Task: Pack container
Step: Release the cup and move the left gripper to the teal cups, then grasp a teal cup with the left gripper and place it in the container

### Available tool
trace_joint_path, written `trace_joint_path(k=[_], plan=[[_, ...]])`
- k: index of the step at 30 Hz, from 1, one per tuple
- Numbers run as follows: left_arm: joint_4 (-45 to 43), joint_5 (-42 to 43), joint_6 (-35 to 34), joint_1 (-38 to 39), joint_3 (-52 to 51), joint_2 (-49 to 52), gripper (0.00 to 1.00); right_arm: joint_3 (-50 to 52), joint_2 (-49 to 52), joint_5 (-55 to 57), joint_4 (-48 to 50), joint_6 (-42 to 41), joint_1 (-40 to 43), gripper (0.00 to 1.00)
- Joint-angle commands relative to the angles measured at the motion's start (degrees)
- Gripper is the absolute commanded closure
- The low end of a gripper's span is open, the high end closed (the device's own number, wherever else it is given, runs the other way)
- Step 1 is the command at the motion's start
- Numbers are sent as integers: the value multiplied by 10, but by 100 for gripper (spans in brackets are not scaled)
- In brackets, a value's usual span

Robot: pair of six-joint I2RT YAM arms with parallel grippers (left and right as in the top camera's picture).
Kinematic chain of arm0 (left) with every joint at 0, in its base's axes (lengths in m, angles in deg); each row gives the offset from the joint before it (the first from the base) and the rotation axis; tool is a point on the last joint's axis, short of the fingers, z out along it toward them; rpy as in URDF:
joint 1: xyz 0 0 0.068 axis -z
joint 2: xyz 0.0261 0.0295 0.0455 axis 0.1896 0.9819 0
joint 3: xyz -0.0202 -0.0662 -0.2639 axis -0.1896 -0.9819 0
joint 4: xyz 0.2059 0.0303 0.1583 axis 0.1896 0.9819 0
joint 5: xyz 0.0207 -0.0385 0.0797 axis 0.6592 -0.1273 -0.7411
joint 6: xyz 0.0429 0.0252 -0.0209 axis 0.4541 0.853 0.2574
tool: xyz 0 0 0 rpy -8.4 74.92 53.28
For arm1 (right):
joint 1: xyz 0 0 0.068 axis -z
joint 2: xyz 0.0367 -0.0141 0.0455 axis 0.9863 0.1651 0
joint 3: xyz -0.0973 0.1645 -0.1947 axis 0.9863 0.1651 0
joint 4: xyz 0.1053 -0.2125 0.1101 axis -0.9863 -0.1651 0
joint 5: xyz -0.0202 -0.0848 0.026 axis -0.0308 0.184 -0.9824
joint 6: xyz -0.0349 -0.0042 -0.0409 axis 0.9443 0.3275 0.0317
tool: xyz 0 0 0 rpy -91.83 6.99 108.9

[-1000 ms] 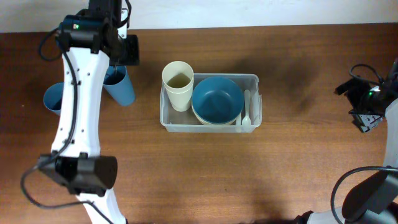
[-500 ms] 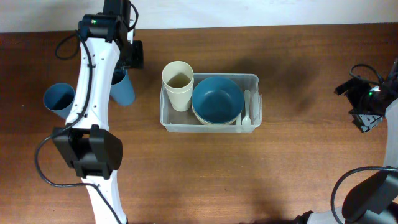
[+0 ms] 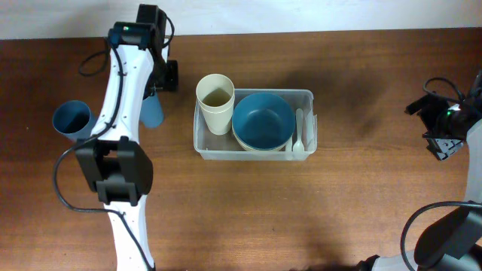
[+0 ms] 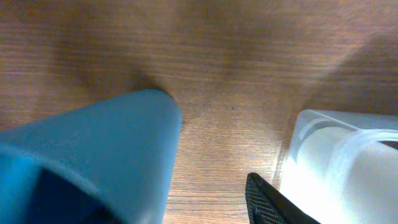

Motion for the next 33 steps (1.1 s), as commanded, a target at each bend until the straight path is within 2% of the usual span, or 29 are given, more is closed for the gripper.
trace_joint_path(k=[1,2,4,14,25,33], plan=[[3,-9,7,-2,8,17,49,-9,-14,-1,0,-5,2,1],[4,-9,7,-2,8,21,49,-9,-14,-1,0,-5,2,1],[5,-9,7,-3,8,26,57,-9,-14,-1,0,-5,2,1],[9,-8,7,-18,5,27,98,-9,-14,-1,0,-5,2,1],[39,-4,-2,-22,30,21,98,-9,-14,-1,0,-5,2,1],[167,23,-8,-22,190,-1,98,-9,-14,-1,0,-5,2,1]])
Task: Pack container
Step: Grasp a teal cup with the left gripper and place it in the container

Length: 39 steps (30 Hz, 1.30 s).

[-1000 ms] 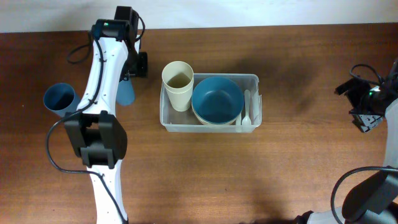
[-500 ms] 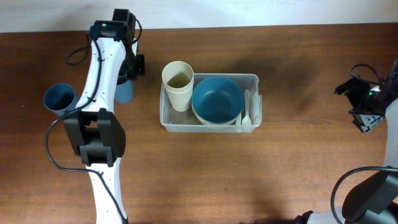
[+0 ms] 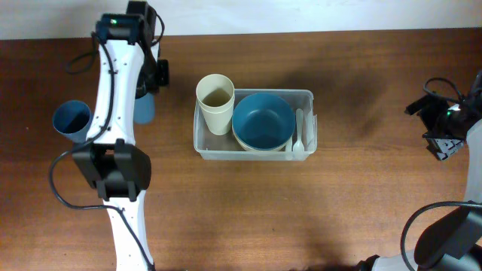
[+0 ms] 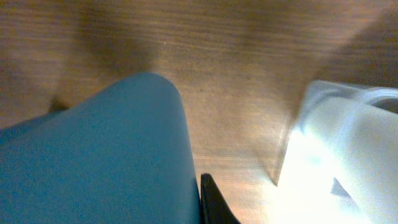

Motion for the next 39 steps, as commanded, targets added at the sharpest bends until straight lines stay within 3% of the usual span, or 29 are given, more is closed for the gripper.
trace_joint_path(k=[1,5,16,23,27,36,39], plan=[[34,33,0,-3,84,-33,98,-9,-14,-1,0,-5,2,1],[34,94,10,6,85,-97,99,-9,-14,-1,0,-5,2,1],[34,95,106,103,66,-256,99,-9,-14,-1,0,-5,2,1],[34,94,153,147,-21,-335,98,-9,-14,-1,0,-5,2,1],[34,106,217,163,-103,-370,98,-9,-14,-1,0,-5,2,1],[32,223,429,180,-231,-382,99,-9,-14,-1,0,-5,2,1],[16,228,452,180,-257,-382,99,-9,-14,-1,0,-5,2,1]])
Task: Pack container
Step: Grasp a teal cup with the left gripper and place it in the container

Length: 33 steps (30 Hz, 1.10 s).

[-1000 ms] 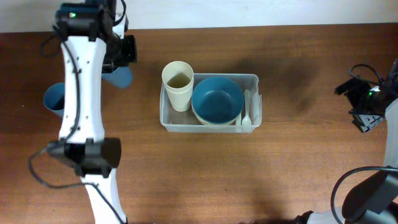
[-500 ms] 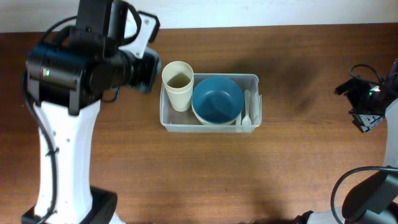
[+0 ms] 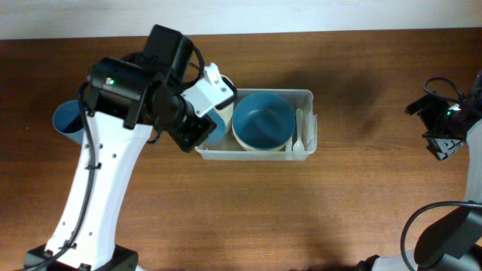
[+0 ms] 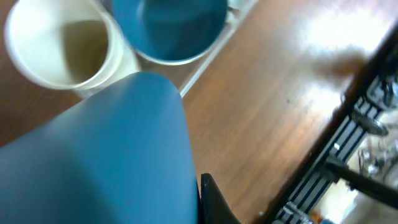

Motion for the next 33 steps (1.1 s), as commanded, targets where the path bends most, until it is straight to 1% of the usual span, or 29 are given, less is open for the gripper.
trace_joint_path(k=[1,6,13,19,23,33], plan=[[-19,37,85,1,-28,-10,99,-9,-14,-1,0,-5,2,1],[-36,37,127,1,-65,-10,99,-9,-14,-1,0,-5,2,1],[-106,37,128,1,-139,-10,99,-9,-14,-1,0,-5,2,1],[-162,-5,128,1,-193,-10,98,-9,-14,-1,0,-5,2,1],[-179,-8,128,1,-209,-10,99,-9,-14,-1,0,-5,2,1],[-182,-8,128,1,-210,-9,99,-9,-14,-1,0,-5,2,1]])
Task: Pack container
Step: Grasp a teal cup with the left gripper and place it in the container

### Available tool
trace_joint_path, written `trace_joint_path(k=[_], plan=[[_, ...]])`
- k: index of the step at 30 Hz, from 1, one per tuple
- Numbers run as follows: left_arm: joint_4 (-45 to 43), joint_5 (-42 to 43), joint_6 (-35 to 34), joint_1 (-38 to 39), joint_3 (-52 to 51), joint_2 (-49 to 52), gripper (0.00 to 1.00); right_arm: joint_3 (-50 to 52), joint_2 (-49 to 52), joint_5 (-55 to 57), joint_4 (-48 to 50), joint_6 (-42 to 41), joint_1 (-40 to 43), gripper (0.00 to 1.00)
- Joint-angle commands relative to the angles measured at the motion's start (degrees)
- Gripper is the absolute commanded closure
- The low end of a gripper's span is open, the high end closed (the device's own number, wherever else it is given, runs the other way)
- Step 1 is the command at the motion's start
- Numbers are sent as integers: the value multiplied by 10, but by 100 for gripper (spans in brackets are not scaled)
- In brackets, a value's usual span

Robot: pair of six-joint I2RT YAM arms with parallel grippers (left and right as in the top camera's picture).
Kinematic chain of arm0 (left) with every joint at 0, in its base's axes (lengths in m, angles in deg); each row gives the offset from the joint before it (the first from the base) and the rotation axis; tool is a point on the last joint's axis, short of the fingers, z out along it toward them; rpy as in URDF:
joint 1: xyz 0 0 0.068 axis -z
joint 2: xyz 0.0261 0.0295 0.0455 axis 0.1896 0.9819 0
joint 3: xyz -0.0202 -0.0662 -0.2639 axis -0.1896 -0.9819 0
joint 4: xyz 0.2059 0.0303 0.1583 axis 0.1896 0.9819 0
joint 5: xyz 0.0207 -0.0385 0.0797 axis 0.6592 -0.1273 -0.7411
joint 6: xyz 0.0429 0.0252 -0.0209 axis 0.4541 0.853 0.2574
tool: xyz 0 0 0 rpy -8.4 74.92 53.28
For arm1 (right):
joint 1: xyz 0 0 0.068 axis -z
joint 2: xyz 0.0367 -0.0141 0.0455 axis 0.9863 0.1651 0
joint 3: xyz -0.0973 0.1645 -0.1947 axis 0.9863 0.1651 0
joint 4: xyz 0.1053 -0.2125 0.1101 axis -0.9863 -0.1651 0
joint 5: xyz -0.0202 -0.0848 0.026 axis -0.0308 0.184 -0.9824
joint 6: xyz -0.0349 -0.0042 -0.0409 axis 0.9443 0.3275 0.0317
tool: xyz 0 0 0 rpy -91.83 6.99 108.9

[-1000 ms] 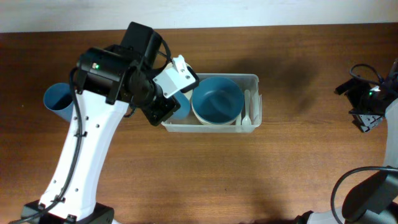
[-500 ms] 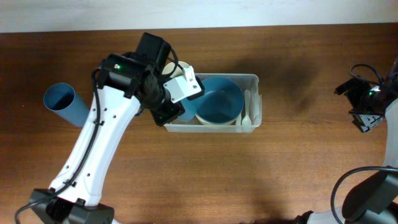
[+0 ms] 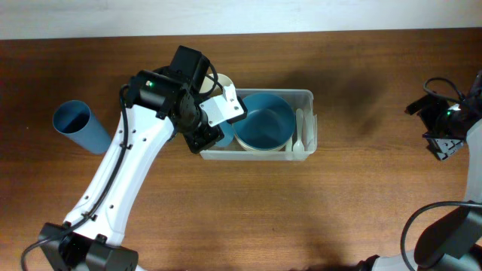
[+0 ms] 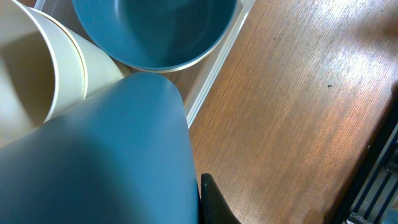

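A clear plastic container (image 3: 310,95) sits mid-table and holds a cream cup (image 4: 37,81), a blue bowl (image 3: 263,120) and a white spoon (image 3: 299,129). My left gripper (image 3: 213,128) is shut on a blue cup (image 4: 93,162). It holds the cup over the container's front-left corner, beside the cream cup. One dark finger (image 4: 214,205) presses the cup's side. A second blue cup (image 3: 79,125) lies on the table far left. My right gripper (image 3: 443,139) stays at the right edge, away from everything; its jaws are too small to read.
The container's near rim (image 4: 214,65) runs just under the held cup. Bare wooden table (image 3: 301,211) lies in front of the container and to its right. Cables hang by the right arm.
My left gripper has moved slightly right with the blue cup, closer over the container's front-left corner. The cream cup and bowl now look nearer. The right arm has not moved.
My left gripper stood open around a blue cup on the table left of the container. Then it was shut on that cup there. Later it held the cup by the container's left end, and now over its front-left corner beside the cream cup.
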Motion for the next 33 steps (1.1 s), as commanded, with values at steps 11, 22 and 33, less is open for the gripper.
trace_joint_path(k=[11,22,33], plan=[[-31,-4,14,1,-38,-9,99,-9,-14,-1,0,-5,2,1],[-42,-19,14,1,-46,-9,82,-9,-14,-1,0,-5,2,1],[-43,-19,14,1,-46,-9,71,-9,-14,-1,0,-5,2,1]])
